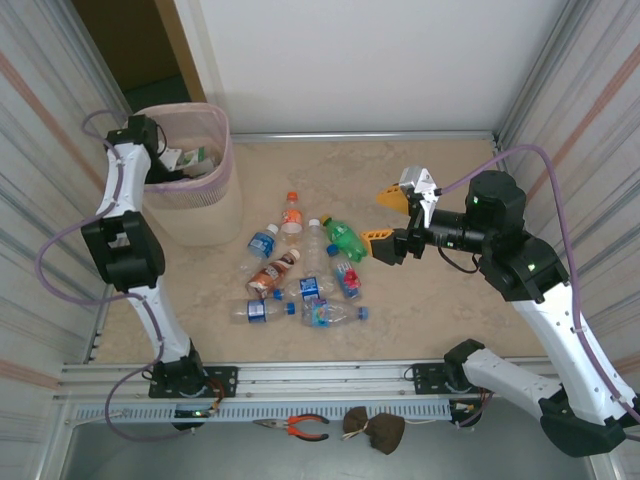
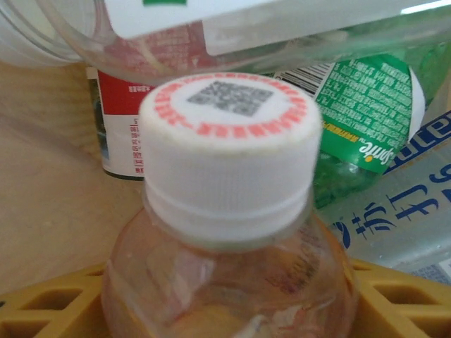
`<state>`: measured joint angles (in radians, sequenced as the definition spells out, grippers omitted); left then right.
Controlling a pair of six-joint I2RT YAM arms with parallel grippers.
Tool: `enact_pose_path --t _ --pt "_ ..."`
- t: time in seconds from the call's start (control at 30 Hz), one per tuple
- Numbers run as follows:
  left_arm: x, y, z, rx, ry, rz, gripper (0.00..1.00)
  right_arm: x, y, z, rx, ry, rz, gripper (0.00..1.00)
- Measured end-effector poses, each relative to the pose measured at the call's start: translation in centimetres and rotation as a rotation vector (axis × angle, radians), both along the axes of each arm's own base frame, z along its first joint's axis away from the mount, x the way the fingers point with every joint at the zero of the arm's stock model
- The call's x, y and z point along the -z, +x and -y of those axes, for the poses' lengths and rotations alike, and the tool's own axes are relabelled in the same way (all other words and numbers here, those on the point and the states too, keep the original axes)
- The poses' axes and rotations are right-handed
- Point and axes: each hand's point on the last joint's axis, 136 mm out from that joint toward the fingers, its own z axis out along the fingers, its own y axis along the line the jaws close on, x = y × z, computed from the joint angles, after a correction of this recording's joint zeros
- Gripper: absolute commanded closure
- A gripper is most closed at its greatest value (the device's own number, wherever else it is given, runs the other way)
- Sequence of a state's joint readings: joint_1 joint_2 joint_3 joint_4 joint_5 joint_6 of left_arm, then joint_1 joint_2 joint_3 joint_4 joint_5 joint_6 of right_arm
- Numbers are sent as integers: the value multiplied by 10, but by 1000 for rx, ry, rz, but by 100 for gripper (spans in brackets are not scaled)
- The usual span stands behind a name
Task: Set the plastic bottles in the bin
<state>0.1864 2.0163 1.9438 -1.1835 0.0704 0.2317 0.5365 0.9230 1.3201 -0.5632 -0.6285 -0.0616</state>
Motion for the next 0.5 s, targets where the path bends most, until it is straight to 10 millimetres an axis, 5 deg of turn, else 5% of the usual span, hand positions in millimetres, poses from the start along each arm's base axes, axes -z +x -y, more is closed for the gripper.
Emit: enact_pose_path --t 0.2,0.5 --pt "-14 1 6 0 -30 44 18 0 0 0 0 0 0 15" --pt "-78 -3 15 6 -49 208 13 -1 -1 1 0 3 4 15"
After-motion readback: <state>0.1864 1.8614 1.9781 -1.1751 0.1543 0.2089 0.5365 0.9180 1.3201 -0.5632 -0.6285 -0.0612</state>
